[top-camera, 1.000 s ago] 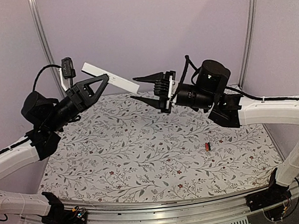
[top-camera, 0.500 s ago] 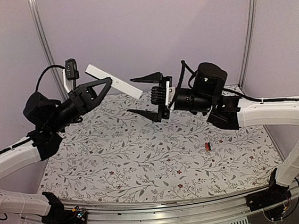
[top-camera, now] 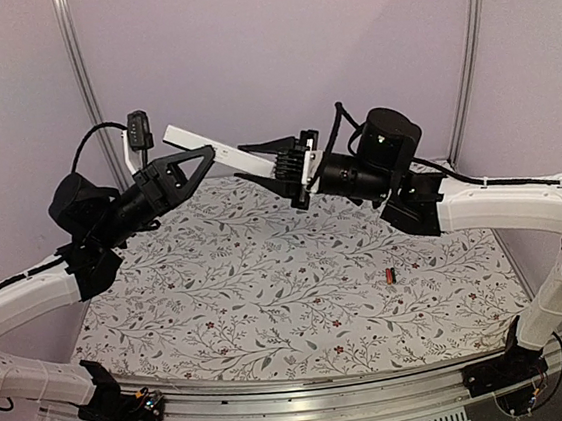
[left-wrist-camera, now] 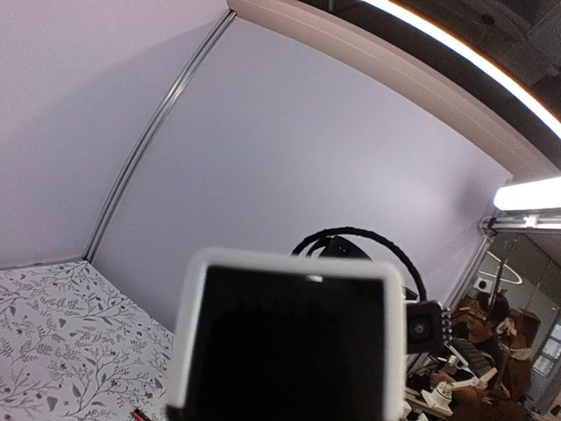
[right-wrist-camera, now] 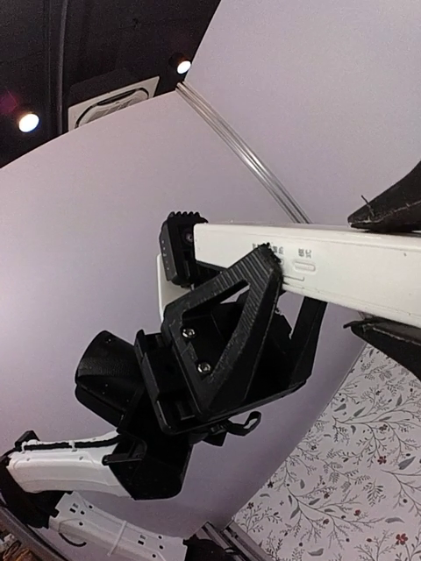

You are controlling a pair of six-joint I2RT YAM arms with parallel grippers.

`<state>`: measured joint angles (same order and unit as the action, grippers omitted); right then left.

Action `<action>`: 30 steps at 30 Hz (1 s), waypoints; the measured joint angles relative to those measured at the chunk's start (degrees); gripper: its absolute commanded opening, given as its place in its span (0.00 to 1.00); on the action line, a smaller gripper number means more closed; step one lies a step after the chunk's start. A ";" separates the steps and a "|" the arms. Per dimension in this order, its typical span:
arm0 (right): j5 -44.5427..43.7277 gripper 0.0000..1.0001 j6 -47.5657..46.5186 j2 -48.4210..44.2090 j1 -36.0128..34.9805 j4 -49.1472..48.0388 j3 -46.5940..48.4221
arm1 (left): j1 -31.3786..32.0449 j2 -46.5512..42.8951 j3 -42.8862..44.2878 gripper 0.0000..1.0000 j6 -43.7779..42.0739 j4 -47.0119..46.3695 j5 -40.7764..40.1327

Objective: Load the batteries into the remote control
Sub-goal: Remove the battery cover from the remote control.

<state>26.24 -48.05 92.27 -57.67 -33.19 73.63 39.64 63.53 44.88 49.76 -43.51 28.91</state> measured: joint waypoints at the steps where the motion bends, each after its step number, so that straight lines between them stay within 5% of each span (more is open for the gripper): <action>1: -0.22 0.24 -0.33 -0.02 0.09 -0.22 0.11 | 0.00 -0.02 0.00 0.00 -0.09 -0.35 -0.33; 8: -1.86 0.00 -0.72 -0.37 0.35 -1.09 0.17 | 0.00 -0.02 -0.02 0.00 -0.11 -0.44 -1.05; 10: -2.03 0.00 -0.72 -0.55 0.35 -1.07 -0.13 | 0.00 -0.04 -0.02 0.00 -0.24 -0.22 -1.11; 11: -2.12 0.04 -0.72 -0.72 0.33 -1.07 -0.42 | 0.00 -0.04 -0.02 0.00 -0.33 0.04 -1.20; 15: -2.51 0.65 -0.66 -1.38 0.28 -0.83 -1.53 | 0.15 -0.22 -0.02 0.00 -0.90 1.31 -1.33; 17: -2.14 0.80 -0.02 -1.88 0.13 0.55 -2.56 | 0.22 -0.28 -0.02 0.00 -1.75 1.42 -1.46; 30: -7.78 0.86 -0.76 -8.04 -0.42 3.74 -8.48 | 0.22 -1.31 -0.02 0.00 -3.67 2.05 -2.38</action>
<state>18.46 -48.82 84.23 -58.08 -29.45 65.14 39.86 62.22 44.86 46.09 -41.45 26.52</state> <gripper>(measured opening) 0.860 0.267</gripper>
